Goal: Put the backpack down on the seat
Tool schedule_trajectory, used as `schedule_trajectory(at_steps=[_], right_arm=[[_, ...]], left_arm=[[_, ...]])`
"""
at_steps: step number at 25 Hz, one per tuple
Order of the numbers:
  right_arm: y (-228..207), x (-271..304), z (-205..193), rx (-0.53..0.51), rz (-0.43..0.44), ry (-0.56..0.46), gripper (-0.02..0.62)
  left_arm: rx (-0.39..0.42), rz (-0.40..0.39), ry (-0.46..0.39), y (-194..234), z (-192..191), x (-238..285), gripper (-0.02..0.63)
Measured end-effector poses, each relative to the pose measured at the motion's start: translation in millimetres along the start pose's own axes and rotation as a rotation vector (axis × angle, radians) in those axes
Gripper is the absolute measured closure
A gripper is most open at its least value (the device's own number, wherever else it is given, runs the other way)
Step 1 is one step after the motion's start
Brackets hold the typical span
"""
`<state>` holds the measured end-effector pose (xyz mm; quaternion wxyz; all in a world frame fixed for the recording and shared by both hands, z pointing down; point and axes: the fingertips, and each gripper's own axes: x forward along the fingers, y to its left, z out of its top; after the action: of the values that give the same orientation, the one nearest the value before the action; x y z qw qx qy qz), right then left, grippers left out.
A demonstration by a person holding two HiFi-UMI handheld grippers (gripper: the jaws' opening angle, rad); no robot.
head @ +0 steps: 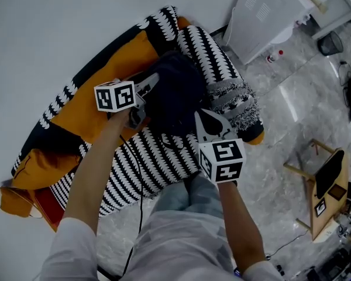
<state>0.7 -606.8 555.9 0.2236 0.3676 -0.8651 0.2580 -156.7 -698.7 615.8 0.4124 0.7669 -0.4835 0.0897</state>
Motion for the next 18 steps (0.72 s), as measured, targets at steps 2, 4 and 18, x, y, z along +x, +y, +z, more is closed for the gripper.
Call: schedule_trajectory(at_steps=[2,4,18], right_arm=[[0,0,-3,0.001,-0.003,0.002,0.594],[2,0,-4,0.001,-0.007,0.005,0.594],[39,-16,9,-0.016,0.002,-0.015,0.594]], left_arm=[[0.013,0.043,-0.016,8,1,-8,0.44],[0.016,0.077,-0.022,16,0,-16,0.425],[-0.051,0.085,-0.123,-7,4,-65,0.422]])
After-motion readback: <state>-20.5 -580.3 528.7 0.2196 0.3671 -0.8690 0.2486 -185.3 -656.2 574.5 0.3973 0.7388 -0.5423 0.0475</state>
